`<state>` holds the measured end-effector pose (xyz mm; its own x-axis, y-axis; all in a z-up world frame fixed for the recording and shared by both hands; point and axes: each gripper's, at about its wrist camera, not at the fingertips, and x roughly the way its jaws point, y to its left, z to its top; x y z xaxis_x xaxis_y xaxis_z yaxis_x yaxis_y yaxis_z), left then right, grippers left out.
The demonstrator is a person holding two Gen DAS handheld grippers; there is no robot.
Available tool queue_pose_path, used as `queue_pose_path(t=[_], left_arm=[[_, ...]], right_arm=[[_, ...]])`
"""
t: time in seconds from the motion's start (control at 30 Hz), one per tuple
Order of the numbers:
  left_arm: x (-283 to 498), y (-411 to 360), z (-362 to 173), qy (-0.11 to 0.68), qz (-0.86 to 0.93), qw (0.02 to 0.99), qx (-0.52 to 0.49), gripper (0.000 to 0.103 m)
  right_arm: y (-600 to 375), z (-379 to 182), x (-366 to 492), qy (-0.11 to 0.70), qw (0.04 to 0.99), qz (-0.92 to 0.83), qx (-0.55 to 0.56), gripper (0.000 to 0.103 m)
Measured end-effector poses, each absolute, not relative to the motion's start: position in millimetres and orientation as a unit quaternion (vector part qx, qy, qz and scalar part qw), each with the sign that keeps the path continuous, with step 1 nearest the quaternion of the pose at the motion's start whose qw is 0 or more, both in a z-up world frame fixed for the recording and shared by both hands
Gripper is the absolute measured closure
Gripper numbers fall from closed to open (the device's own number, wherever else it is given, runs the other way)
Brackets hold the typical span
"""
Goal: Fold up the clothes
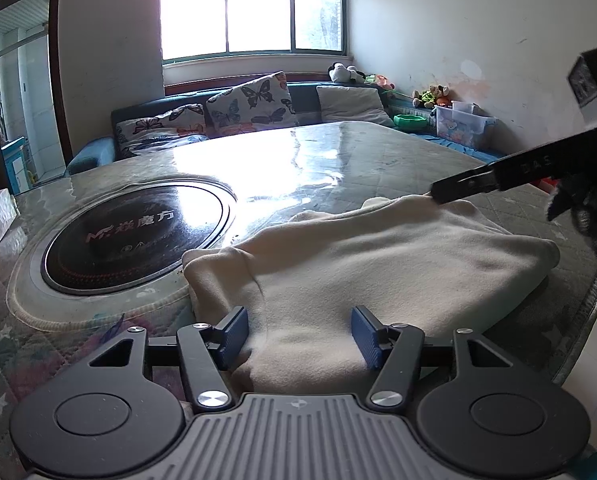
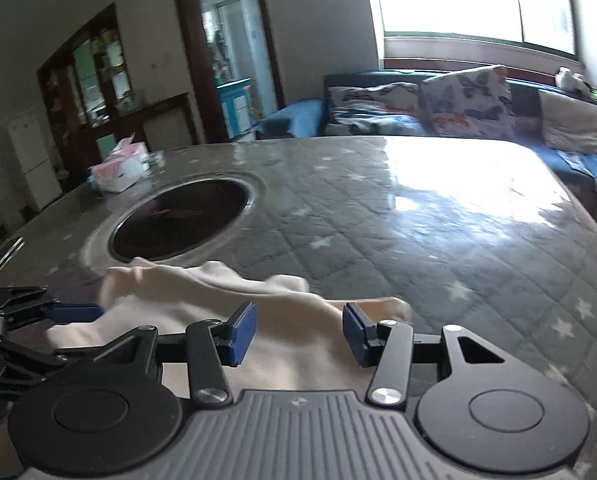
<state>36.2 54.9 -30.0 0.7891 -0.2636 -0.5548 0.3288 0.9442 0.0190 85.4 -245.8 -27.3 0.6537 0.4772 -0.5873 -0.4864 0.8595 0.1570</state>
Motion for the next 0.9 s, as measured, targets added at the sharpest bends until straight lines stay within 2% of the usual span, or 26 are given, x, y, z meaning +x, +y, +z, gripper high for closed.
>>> queue_pose_path(t=[0.37,0.63,0.73,0.9], left_arm=[[37.4,56.9,-30.5,0.285,-0.156,0.945,0.050,0.040],[36.8,55.7,-30.7,0.285,-0.155,0.945,0.051,0.039],[36.3,55.5,-30.6,0.285,-0.155,0.945,0.052,0.038],[36.3,55.3,-29.9,0.285,-0.155,0.944,0.056,0.037]], right_arm=[[-216.8,-44.4,115.6,0.342,0.898,0.277,-0.019,0.054],[-237.7,-23.0,64.0,0.311,0.907,0.273,-0.071,0.053],[-242.5,-25.3,41.1,0.306,0.909,0.266,-0.100,0.048],[-256.9,-32.1,16.2,0.298,0.920,0.230,-0.107,0.045]])
